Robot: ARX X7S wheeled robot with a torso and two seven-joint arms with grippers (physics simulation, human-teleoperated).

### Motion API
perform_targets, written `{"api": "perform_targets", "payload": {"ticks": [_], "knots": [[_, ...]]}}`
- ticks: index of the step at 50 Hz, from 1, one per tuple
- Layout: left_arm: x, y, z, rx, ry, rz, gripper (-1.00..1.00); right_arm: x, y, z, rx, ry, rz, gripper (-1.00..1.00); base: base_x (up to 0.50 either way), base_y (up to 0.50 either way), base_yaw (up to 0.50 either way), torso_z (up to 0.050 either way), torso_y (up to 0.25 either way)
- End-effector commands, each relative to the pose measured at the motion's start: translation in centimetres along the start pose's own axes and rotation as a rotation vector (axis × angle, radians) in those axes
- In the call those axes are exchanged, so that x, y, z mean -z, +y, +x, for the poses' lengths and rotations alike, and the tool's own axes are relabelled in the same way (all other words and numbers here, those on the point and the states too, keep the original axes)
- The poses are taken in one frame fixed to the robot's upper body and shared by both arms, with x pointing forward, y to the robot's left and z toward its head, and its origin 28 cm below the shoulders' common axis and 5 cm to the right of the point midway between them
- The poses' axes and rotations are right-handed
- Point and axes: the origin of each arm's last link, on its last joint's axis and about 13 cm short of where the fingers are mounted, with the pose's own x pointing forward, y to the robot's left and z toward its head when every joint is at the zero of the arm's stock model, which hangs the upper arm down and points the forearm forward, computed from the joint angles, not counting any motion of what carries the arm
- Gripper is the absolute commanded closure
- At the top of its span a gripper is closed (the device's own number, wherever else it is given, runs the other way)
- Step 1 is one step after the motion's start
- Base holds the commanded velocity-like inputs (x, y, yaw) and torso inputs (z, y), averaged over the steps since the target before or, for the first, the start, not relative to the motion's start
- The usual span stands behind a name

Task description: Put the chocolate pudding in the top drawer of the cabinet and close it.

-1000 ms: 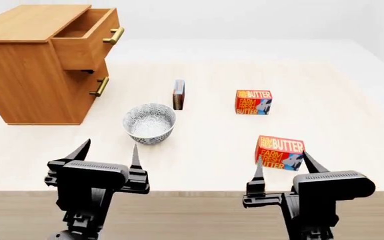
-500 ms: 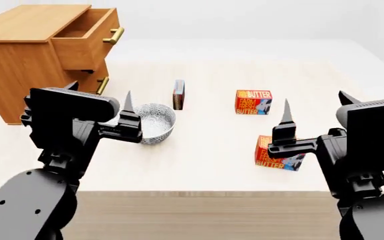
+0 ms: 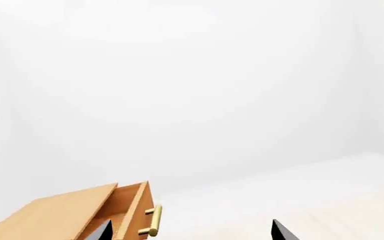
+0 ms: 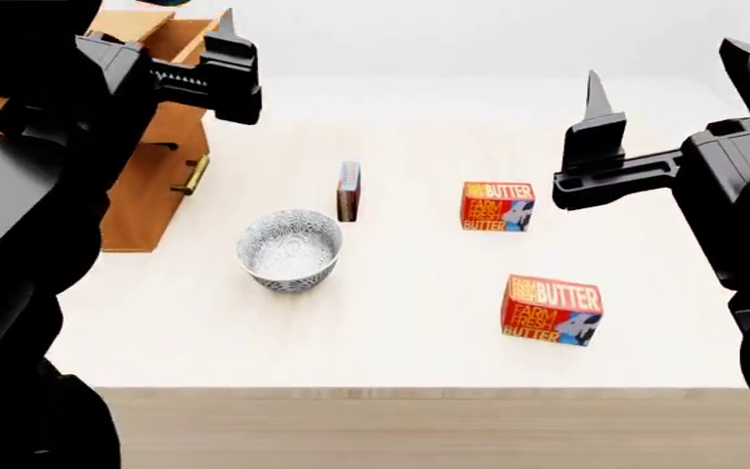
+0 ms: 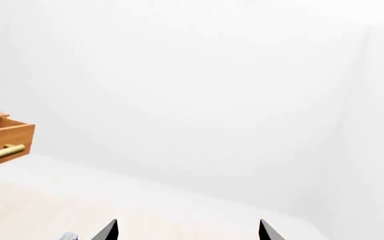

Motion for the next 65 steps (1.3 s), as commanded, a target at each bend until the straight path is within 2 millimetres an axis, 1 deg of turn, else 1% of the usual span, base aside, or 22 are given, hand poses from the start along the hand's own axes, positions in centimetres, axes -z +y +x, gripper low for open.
{"api": "perform_targets", "payload": {"ticks": [1,7,21,51,59,61,65], "knots": [[-2.8,0.5,0.9,-0.011,-0.025,0.028,-1.00,-2.2,-0.9,-0.4,-0.005,-0.037,-0.023,-1.00,0.50,0.00,0.00,0.000,0.000],[-2.8,0.6,1.0,-0.011,-0.026,0.030,-1.00,-2.4,-1.1,-0.5,0.015,-0.053,-0.019,-1.00,0.50,0.00,0.00,0.000,0.000],[-2.7,0.4,1.1,0.001,-0.028,0.038,-1.00,-2.2,-1.1,-0.3,0.011,-0.047,-0.016,-1.00,0.50,0.00,0.00,0.000,0.000],[-2.1,0.7,1.3,-0.021,-0.003,0.043,-1.00,-2.1,-1.0,-0.1,0.014,-0.046,-0.016,-1.00,0.50,0.00,0.00,0.000,0.001],[-2.8,1.5,2.2,-0.049,0.034,0.016,-1.00,-1.7,-1.0,0.0,0.022,-0.040,-0.005,-1.00,0.08,0.00,0.00,0.000,0.000],[-2.9,1.7,2.4,-0.051,0.052,0.007,-1.00,-1.6,-1.0,0.0,0.042,-0.031,-0.025,-1.00,0.00,0.00,0.00,0.000,0.000],[-3.7,2.6,3.6,-0.073,0.124,-0.021,-1.00,-1.4,-1.2,0.2,0.063,-0.010,0.000,-1.00,0.00,0.00,0.00,0.000,0.000]]}}
